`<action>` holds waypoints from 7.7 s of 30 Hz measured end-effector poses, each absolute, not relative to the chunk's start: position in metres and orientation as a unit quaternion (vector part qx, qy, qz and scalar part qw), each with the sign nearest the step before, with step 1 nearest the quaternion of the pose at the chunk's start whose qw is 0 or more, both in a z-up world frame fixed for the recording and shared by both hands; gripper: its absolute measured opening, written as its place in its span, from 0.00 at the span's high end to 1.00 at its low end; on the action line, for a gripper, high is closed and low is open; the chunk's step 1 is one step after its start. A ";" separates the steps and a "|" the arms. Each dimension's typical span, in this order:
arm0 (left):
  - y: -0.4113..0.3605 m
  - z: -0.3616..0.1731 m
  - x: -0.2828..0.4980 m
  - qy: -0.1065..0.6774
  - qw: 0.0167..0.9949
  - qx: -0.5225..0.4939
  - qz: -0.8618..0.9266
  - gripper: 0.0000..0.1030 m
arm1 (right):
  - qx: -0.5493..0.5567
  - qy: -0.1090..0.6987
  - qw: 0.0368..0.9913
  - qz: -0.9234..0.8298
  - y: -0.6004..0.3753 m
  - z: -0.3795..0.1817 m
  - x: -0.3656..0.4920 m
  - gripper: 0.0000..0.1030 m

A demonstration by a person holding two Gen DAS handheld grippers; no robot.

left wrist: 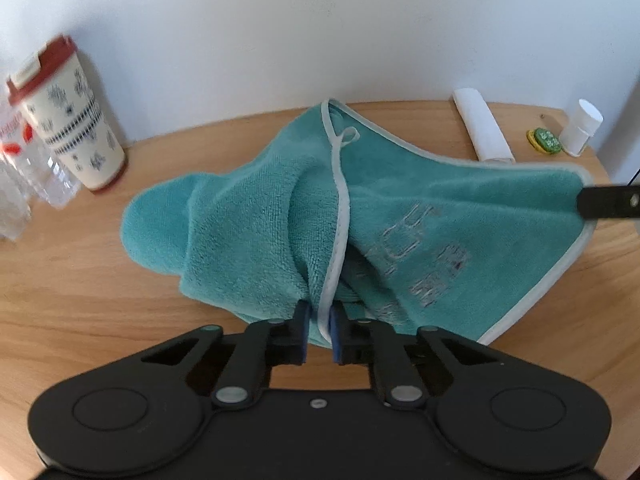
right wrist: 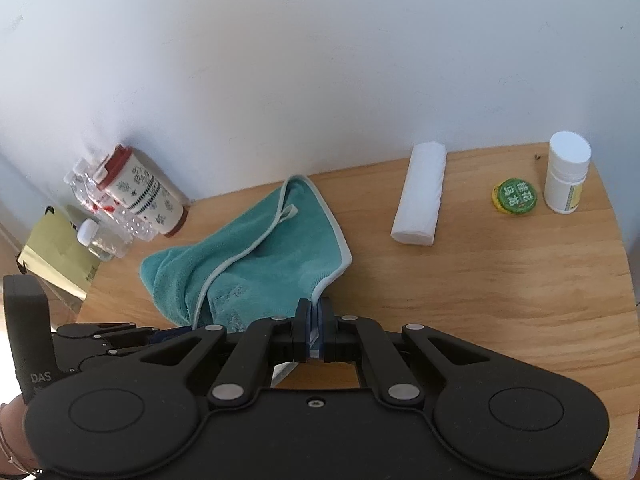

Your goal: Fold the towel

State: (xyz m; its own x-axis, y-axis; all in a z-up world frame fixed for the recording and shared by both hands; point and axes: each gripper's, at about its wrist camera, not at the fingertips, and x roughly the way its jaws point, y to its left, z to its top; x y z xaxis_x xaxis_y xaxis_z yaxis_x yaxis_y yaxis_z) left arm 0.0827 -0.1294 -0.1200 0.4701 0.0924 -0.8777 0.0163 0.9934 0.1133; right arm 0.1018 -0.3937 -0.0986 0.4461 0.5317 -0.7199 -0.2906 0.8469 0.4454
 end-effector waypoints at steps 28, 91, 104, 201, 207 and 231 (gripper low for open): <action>-0.075 -0.057 0.038 0.476 0.878 0.038 0.031 0.93 | 0.095 0.400 0.869 0.277 -0.386 -0.025 0.055 0.97; 0.005 -0.034 0.053 0.464 0.870 0.164 0.030 0.97 | -0.263 0.525 0.804 0.095 -0.379 -0.104 0.013 0.95; 0.015 -0.049 0.106 0.415 0.889 0.180 0.078 0.94 | -0.379 0.486 0.788 -0.003 -0.370 -0.106 0.045 0.95; 0.197 -0.130 0.125 0.486 0.867 0.102 0.036 0.50 | 0.211 0.614 0.670 0.360 -0.022 -0.143 -0.053 0.51; 0.193 -0.117 0.111 0.484 0.865 0.128 0.036 0.26 | 0.182 0.603 0.745 0.223 -0.138 -0.113 -0.085 0.51; 0.071 -0.116 0.004 0.547 0.821 0.162 -0.010 0.18 | -0.009 0.563 0.824 0.071 -0.327 -0.129 -0.077 0.51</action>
State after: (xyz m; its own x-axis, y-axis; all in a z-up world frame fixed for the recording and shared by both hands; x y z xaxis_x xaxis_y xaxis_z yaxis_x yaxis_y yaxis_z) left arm 0.0037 0.0707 -0.1157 0.4009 0.1601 -0.9021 0.1945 0.9473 0.2545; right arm -0.0770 -0.3272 -0.1292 0.3570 0.1071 -0.9280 -0.1268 0.9898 0.0655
